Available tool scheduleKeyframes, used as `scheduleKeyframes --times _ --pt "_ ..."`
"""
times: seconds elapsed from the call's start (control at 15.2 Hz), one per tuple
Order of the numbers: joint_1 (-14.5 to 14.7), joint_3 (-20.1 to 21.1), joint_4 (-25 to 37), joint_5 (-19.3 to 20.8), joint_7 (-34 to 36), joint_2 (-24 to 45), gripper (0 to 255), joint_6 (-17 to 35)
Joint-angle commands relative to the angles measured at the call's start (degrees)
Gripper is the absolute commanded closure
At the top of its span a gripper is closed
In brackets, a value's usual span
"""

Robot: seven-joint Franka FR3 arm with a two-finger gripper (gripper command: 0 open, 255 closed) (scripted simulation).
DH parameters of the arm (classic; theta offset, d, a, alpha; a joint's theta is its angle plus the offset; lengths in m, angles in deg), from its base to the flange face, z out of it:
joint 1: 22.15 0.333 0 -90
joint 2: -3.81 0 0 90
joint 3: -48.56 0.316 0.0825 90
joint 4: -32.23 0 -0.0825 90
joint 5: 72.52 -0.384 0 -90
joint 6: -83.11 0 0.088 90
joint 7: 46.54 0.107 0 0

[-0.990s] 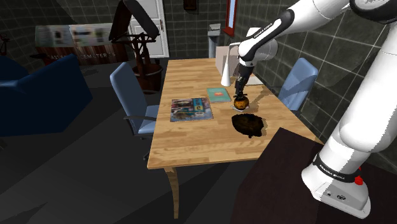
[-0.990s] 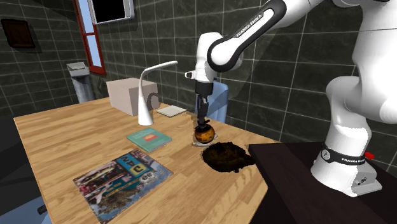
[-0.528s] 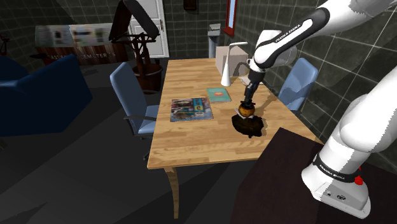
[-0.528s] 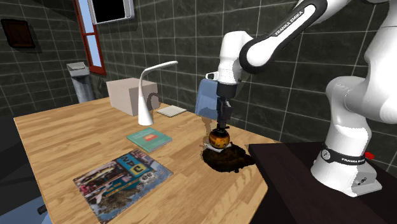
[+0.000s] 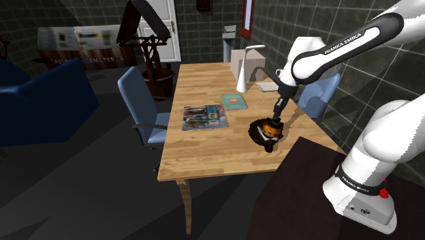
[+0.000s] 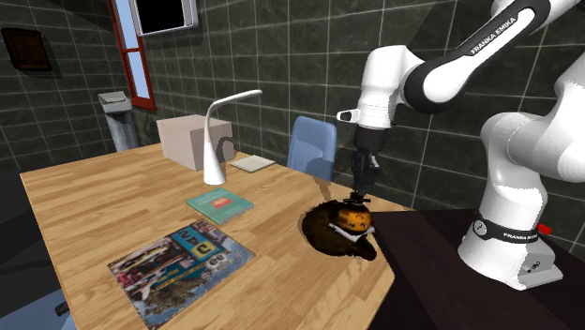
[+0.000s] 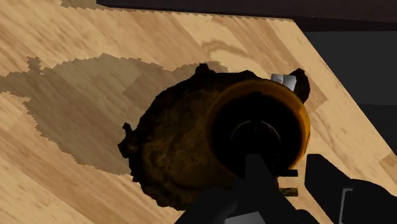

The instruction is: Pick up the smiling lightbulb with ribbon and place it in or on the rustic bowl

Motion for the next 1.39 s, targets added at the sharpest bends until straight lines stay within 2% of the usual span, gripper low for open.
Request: scheduleKeyframes --times 0.0,0.79,1.25,1.32 --pt "-0.1 0.1 -1.8 0.1 0.1 -0.6 255 1.2" --pt "2.2 -2.0 -4.9 -2.2 -2.4 10.2 255 15.1" --pt "2.2 -2.1 -4.9 -2.1 -2.4 10.2 255 15.1" --pt "1.8 -2.5 -5.4 -1.8 -2.9 9.7 0 14.9"
